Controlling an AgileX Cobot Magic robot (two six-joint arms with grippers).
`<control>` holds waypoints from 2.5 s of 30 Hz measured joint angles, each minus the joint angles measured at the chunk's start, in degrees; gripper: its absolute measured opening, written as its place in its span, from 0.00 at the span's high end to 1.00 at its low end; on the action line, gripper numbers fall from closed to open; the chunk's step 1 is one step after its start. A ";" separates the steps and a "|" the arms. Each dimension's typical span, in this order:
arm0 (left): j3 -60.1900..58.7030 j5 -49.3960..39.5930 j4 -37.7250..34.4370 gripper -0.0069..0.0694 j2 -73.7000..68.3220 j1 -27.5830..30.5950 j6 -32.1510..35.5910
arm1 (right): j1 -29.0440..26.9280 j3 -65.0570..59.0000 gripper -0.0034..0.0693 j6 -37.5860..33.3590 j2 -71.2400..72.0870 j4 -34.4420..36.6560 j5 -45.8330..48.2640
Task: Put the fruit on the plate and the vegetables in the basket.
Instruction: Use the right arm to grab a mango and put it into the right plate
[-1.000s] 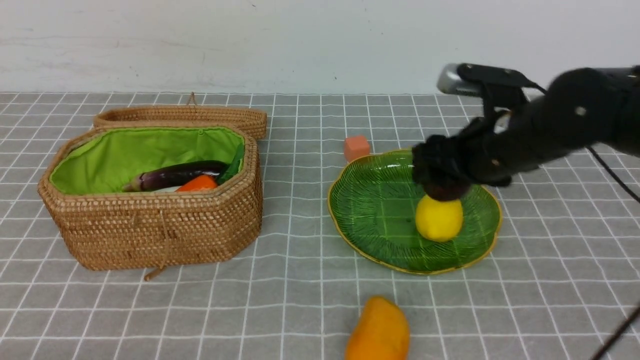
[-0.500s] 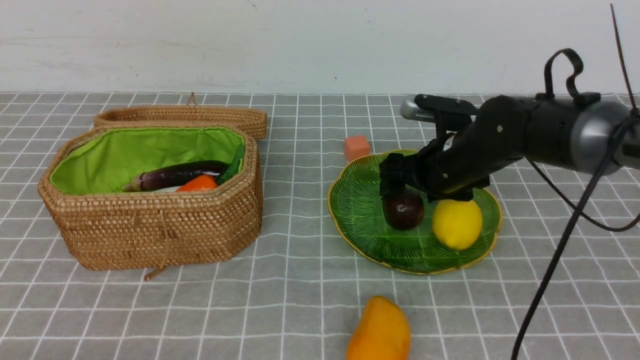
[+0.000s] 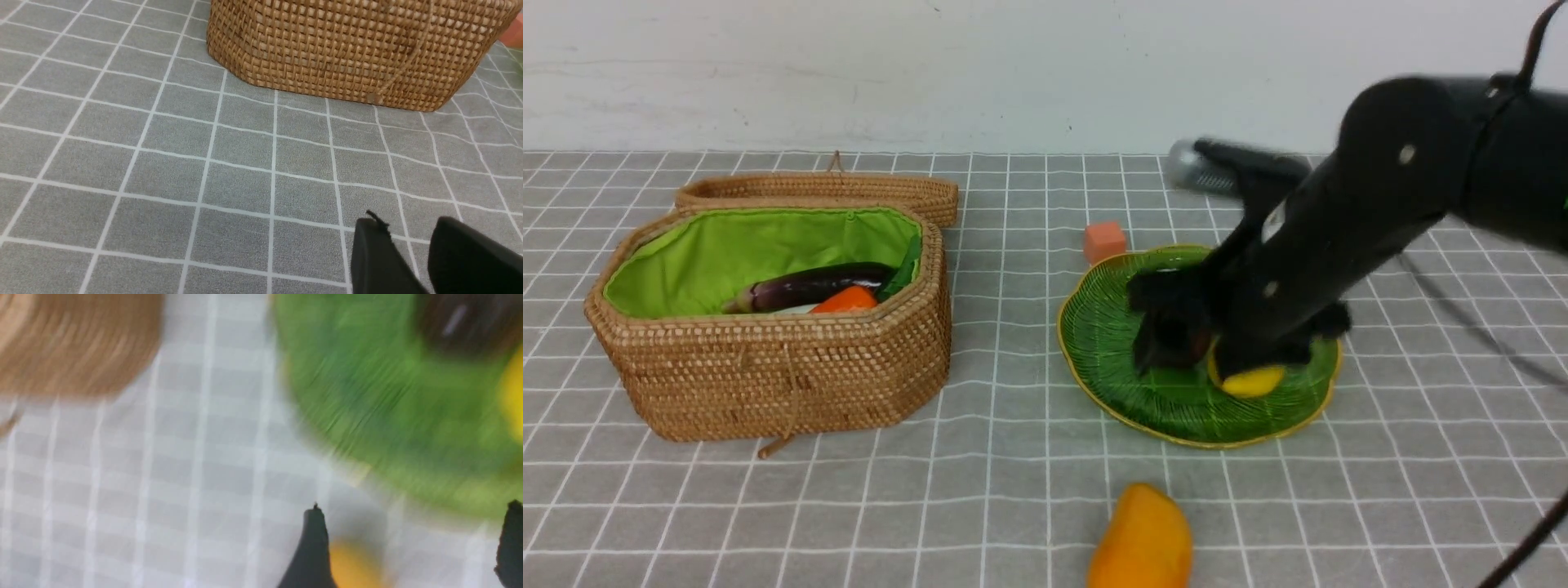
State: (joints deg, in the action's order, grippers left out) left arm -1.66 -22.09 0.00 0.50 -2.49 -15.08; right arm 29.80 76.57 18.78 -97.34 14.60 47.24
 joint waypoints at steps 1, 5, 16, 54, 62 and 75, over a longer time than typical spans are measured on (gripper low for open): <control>0.00 0.00 0.00 0.64 0.00 0.00 0.00 | 2.50 -2.23 0.19 2.87 0.67 0.09 0.44; 0.00 0.00 0.00 0.64 0.00 0.00 0.00 | 9.22 -7.99 0.19 10.29 0.83 -0.12 0.59; 0.00 0.00 0.00 0.63 0.00 0.00 0.00 | 11.91 -12.56 0.19 16.80 -1.49 -4.11 -4.07; 0.00 0.00 0.00 0.60 0.00 0.00 0.00 | -7.27 -4.95 0.20 3.85 -1.15 -6.09 -9.92; 0.00 0.00 0.00 0.60 0.00 0.00 0.00 | -7.40 -4.91 0.16 7.99 -3.17 -6.09 -14.43; 0.00 0.00 0.00 0.60 0.00 0.00 0.00 | -7.40 -4.89 0.17 8.40 5.02 -10.68 -10.08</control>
State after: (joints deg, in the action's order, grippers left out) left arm -1.66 -22.09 0.00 0.50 -2.49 -15.08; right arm 22.40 71.68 27.18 -92.32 3.91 37.16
